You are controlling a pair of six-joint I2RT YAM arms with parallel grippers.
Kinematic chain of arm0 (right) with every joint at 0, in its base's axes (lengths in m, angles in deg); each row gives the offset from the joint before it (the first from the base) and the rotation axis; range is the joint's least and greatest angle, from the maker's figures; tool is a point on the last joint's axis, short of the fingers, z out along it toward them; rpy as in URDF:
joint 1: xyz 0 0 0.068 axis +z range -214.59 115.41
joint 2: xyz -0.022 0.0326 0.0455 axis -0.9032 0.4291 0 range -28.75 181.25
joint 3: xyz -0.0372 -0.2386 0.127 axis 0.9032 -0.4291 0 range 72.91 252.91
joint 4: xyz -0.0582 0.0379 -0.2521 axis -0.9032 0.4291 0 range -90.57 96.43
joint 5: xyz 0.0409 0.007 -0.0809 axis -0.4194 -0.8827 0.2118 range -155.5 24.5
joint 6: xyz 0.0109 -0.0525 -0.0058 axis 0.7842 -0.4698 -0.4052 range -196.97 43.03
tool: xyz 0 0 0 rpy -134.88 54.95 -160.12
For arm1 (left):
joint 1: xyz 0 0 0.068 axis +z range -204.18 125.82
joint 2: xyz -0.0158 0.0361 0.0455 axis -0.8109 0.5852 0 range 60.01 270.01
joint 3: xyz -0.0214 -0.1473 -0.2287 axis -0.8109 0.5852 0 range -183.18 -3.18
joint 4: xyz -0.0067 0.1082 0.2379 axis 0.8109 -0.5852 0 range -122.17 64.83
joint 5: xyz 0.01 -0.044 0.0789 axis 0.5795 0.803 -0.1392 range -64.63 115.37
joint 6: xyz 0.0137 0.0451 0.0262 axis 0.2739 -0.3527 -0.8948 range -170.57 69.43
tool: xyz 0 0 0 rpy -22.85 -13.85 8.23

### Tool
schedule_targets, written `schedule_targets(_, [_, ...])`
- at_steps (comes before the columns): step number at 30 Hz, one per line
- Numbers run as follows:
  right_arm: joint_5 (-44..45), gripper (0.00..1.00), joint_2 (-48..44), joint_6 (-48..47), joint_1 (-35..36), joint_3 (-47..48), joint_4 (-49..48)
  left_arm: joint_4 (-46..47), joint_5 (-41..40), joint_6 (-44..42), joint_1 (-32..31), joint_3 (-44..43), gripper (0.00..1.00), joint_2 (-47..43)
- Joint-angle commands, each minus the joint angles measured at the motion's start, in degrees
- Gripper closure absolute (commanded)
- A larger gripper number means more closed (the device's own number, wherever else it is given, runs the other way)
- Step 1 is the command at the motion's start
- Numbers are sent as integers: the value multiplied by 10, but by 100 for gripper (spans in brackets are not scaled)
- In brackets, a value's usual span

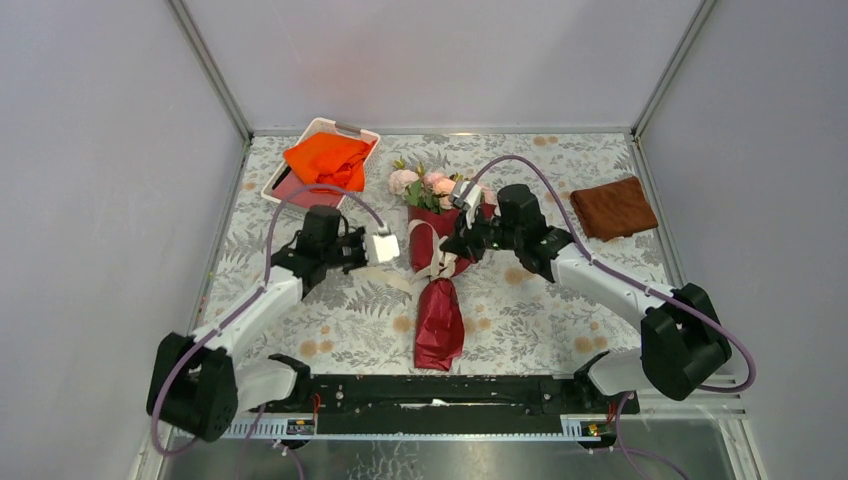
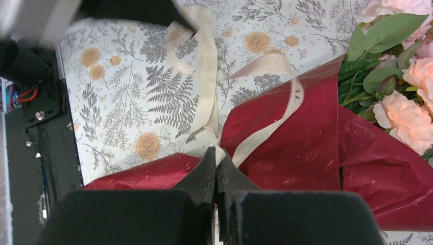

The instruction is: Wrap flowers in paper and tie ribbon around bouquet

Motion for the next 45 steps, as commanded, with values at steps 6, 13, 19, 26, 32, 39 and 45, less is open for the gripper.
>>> schedule_targets(6, [54, 100, 41, 85, 22, 67, -27, -254, 37, 118, -276, -58, 100, -28])
schedule_targets(13, [132, 100, 55, 159, 23, 95, -3, -85, 198, 345, -331, -99, 100, 52])
schedule_targets(19, [149, 100, 54, 182, 23, 91, -7, 273, 185, 575, -379, -53, 100, 116])
schedule_targets(26, [146, 100, 46, 181, 24, 88, 0, 424, 102, 447, -379, 33, 43, 113])
schedule_targets(32, [171, 100, 53, 176, 45, 97, 21, 156, 90, 131, -344, 49, 1, -20])
schedule_targets(39, [272, 100, 57, 202, 111, 99, 18, 120, 86, 369, -155, 50, 5, -151])
schedule_targets(45, [350, 100, 77, 248, 156, 78, -50, 208, -2, 666, 68, 95, 22, -123])
